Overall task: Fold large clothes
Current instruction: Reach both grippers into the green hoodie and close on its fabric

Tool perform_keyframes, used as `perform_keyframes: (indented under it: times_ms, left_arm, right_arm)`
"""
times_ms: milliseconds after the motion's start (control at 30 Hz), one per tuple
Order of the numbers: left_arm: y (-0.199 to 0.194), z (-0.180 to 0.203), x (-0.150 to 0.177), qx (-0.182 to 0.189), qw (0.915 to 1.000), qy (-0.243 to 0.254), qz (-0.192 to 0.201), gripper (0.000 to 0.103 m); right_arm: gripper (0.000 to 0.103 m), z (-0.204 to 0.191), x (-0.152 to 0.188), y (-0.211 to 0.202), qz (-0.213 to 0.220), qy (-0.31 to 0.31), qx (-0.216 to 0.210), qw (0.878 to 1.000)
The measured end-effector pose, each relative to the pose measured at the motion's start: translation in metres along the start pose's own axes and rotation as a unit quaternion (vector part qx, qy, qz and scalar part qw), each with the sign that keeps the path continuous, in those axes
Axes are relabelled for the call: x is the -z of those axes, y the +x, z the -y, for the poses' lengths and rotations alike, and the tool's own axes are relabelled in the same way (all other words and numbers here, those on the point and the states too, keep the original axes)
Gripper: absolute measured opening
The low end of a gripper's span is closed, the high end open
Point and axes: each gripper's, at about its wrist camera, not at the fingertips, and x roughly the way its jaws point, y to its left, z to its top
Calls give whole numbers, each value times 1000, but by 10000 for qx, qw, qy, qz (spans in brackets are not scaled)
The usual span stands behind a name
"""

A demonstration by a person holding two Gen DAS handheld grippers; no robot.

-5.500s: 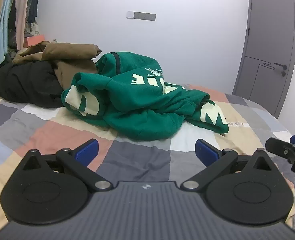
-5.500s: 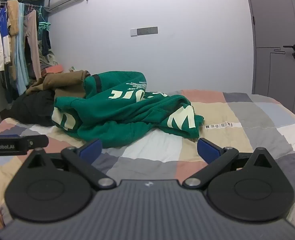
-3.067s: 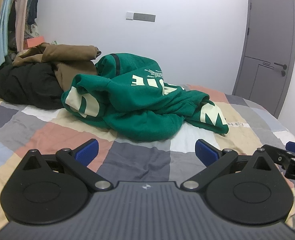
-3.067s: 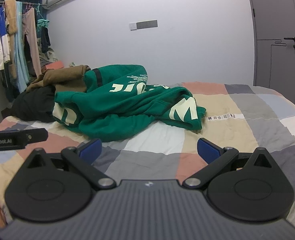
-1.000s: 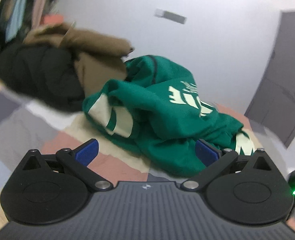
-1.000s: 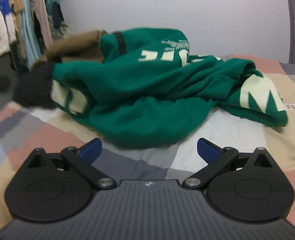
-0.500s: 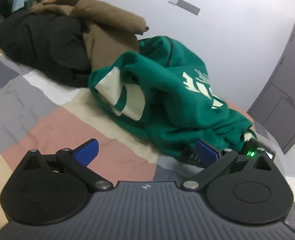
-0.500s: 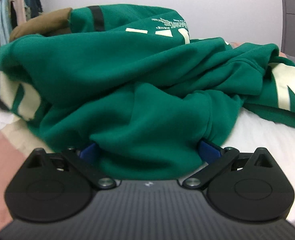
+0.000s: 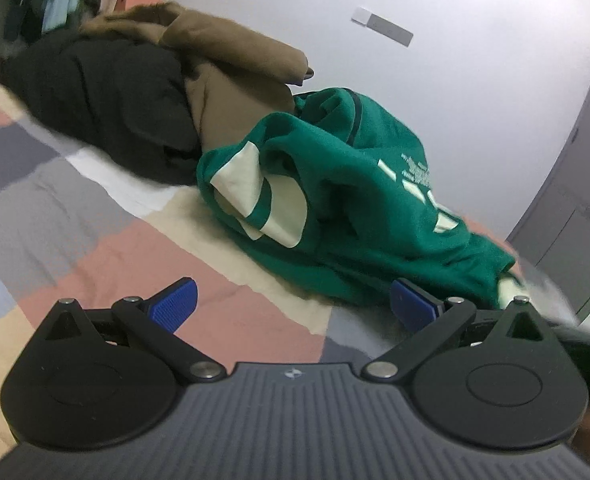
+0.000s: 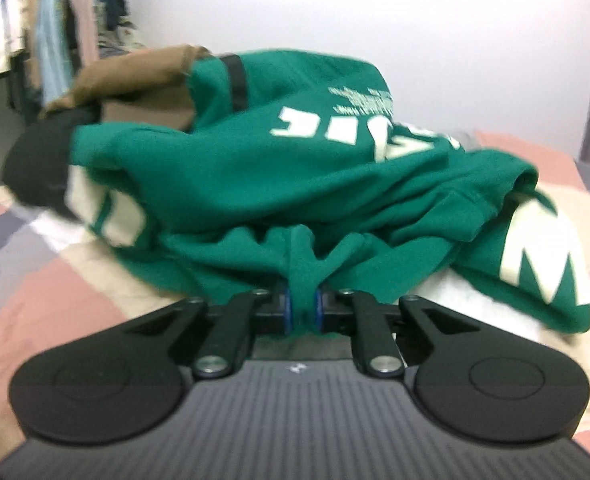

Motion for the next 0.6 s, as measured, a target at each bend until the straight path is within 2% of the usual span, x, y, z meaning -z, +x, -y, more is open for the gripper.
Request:
perform_keyframes:
  times_ms: [100, 267, 500, 600]
  left_arm:
    - [-3, 5, 4, -48, 9998, 168, -43, 103]
    - [-15, 10, 9, 11, 9995, 313, -51, 103]
    - [-35, 20, 19, 465, 9982, 340, -155, 103]
    - [-43, 21, 22, 730, 9968, 230, -233, 103]
  right_arm:
    - [10, -6, 0, -39, 113, -351, -109, 9993]
    - [7, 0, 3, -95, 274, -540, -271, 9978]
    - [4, 9, 10, -172, 499, -691, -484, 9952]
    - [3, 8, 21, -208, 613, -812, -733, 9921]
